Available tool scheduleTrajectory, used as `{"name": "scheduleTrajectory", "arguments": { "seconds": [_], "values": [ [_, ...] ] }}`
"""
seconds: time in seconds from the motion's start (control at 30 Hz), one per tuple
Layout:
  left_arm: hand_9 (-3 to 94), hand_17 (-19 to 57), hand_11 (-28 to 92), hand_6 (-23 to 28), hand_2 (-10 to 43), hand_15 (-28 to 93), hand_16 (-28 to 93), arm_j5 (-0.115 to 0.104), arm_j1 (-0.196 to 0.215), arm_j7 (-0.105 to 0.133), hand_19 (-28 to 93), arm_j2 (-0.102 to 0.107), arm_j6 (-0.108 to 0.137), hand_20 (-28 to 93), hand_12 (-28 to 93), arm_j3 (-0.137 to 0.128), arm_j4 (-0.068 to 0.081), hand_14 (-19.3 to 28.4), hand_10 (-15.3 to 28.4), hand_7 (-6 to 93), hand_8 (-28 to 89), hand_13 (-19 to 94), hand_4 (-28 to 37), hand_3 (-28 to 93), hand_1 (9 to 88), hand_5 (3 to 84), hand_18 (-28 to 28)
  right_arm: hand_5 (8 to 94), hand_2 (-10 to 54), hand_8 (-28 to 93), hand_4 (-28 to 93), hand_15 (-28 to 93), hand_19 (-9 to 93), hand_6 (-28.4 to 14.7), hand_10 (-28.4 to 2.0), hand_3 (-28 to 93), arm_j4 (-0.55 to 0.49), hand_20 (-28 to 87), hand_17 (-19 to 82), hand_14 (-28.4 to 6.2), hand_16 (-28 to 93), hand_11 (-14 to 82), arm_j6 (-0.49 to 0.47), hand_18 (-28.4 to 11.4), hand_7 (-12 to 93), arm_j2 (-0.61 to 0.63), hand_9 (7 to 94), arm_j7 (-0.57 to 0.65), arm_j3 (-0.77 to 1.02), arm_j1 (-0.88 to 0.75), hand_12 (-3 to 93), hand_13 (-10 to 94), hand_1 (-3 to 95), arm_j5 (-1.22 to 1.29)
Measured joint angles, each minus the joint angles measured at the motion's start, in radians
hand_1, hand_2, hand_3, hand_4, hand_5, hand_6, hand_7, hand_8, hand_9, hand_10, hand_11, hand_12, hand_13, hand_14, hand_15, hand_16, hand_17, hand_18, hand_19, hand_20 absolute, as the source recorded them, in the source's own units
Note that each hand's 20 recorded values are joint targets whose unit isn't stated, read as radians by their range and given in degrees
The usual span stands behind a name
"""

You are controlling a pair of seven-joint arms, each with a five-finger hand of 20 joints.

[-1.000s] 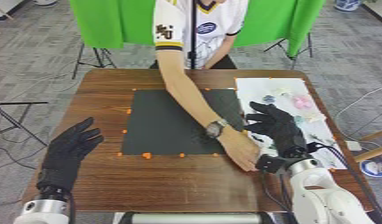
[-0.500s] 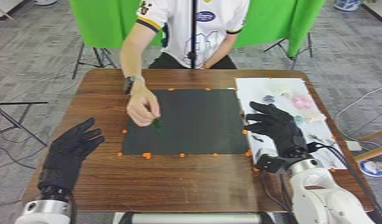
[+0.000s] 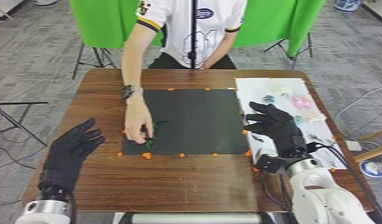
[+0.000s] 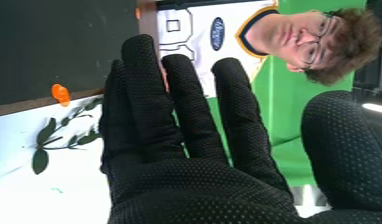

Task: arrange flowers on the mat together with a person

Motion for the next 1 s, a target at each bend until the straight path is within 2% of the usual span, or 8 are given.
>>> {"name": "scheduleTrajectory", "arguments": {
  "seconds": [0.7,1.0],
  "values": [
    [34.9,-7.1,34,10.6,7.4,58,-14,0.000,0.000,0.006,55,0.000,0.000,4,8,0.004,0.000,26.2,20.5,16.4,-11,24,-28.3,79,22.0,39.4,21.0,50.4,17.9,-12,-25,49,58,-2.9,-19.6,76,0.000,11,14,-22.3,4,15.9,-0.001,-21.0,14,0.000,52.4,-0.003,0.001,0.000,11.9,44,15.0,0.001],
    [34.9,-7.1,33,10.6,7.4,58,-14,-0.004,0.000,0.013,55,0.008,0.001,4,8,0.007,0.000,26.2,20.5,16.4,-11,24,-28.3,79,22.0,39.4,21.1,50.4,17.8,-12,-24,49,58,-2.9,-19.6,76,0.000,11,14,-22.3,4,15.9,0.000,-21.0,14,0.000,52.5,-0.003,0.001,0.000,11.9,44,15.0,0.001]
  ]
}}
